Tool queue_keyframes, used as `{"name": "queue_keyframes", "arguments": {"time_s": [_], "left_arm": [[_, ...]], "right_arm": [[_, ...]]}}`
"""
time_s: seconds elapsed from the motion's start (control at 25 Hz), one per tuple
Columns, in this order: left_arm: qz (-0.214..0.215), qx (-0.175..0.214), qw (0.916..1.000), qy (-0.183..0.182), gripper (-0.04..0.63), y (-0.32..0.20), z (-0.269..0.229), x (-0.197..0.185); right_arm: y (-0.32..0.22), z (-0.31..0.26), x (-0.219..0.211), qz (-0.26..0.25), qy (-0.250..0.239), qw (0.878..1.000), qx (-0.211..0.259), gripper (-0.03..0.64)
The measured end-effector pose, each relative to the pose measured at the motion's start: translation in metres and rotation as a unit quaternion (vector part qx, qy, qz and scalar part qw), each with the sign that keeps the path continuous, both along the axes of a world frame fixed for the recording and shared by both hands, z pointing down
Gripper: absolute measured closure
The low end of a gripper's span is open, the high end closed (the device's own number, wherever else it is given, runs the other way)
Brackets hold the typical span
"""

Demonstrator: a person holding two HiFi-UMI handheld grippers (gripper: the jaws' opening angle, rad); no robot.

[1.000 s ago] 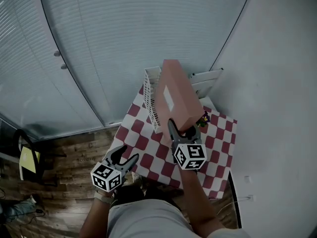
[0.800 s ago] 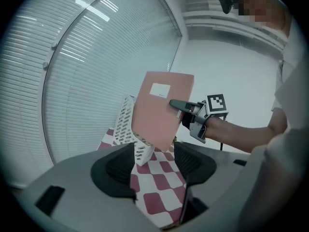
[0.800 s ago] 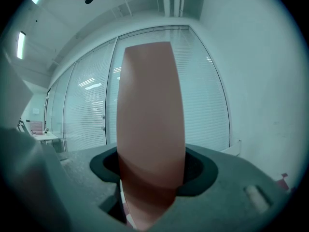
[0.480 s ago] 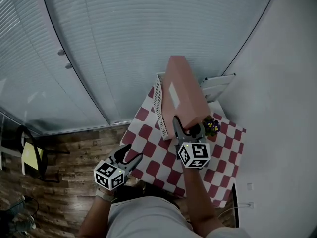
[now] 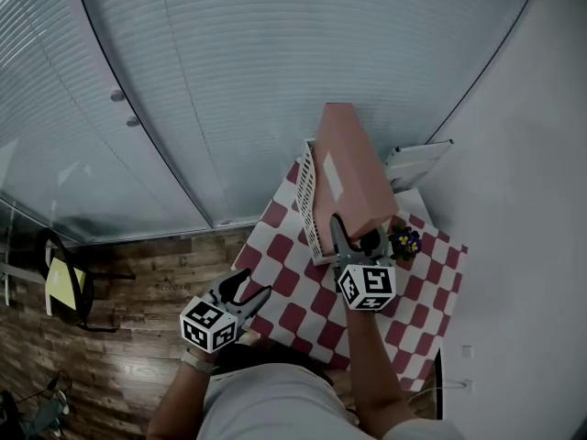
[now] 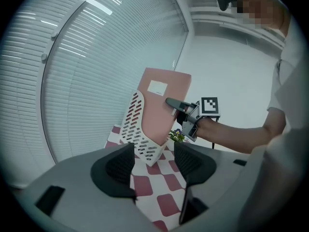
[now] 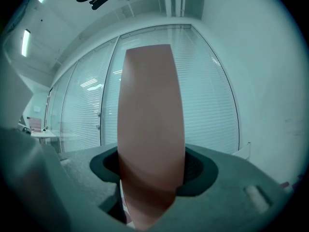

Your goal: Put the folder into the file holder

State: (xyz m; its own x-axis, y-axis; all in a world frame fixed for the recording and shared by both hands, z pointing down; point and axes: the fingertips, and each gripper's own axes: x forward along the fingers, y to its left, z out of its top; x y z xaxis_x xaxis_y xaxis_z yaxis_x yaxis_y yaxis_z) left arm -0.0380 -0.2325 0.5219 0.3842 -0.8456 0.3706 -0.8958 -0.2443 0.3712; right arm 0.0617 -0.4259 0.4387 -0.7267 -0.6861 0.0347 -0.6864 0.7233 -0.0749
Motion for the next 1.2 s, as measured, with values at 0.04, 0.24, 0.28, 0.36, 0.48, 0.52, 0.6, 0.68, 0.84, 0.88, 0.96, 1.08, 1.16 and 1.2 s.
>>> {"name": "queue_keyframes", "arguments": {"time_s": [0.04,0.24,0.28,0.36,0.48,0.52,0.6,0.68,0.84,0.88,0.96,1.08,1.16,1.2], "left_arm": [[-0.003,0.0,1.0,0.002,0.347,-0.001,0.0,-0.001],[-0.013,-0.006,0.9999,0.001,0.347,-0.001,0.004,-0.008],[-0.016,-0.008,0.9998,0.0,0.347,0.0,0.005,-0.01],[-0.024,-0.011,0.9996,-0.001,0.347,0.003,0.007,-0.015],[-0.038,-0.018,0.9991,0.001,0.348,0.011,0.013,-0.019],[-0.042,-0.019,0.9989,0.001,0.347,0.013,0.014,-0.021],[-0.051,-0.021,0.9985,0.002,0.347,0.018,0.016,-0.025],[-0.058,-0.025,0.998,0.001,0.347,0.025,0.018,-0.025],[-0.073,-0.032,0.9968,0.003,0.347,0.039,0.025,-0.02],[-0.077,-0.034,0.9964,0.002,0.347,0.043,0.027,-0.02],[-0.085,-0.038,0.9957,0.0,0.348,0.05,0.029,-0.022],[-0.097,-0.044,0.9943,0.0,0.347,0.059,0.034,-0.024],[-0.103,-0.047,0.9935,0.0,0.347,0.067,0.037,-0.024],[-0.107,-0.048,0.9932,0.0,0.347,0.071,0.038,-0.024]], "right_arm": [[-0.001,0.004,-0.001,0.0,0.003,1.0,-0.001,0.336],[-0.006,0.028,-0.003,-0.001,0.012,1.0,-0.01,0.334],[-0.007,0.032,-0.004,-0.002,0.013,1.0,-0.008,0.334],[-0.007,0.04,-0.004,-0.005,0.017,1.0,-0.006,0.334],[-0.006,0.053,-0.002,-0.013,0.033,0.999,-0.009,0.33],[-0.006,0.058,-0.003,-0.015,0.039,0.999,-0.009,0.328],[-0.007,0.065,-0.004,-0.017,0.044,0.999,-0.009,0.328],[-0.006,0.072,-0.005,-0.017,0.048,0.999,-0.013,0.327],[-0.005,0.09,-0.002,-0.019,0.059,0.998,-0.024,0.324],[-0.005,0.095,-0.001,-0.018,0.062,0.998,-0.029,0.324],[-0.005,0.104,0.0,-0.016,0.068,0.997,-0.035,0.324],[-0.008,0.114,0.0,-0.014,0.074,0.997,-0.034,0.322],[-0.008,0.118,0.002,-0.013,0.075,0.997,-0.03,0.321],[-0.008,0.118,0.003,-0.012,0.076,0.997,-0.029,0.318]]}}
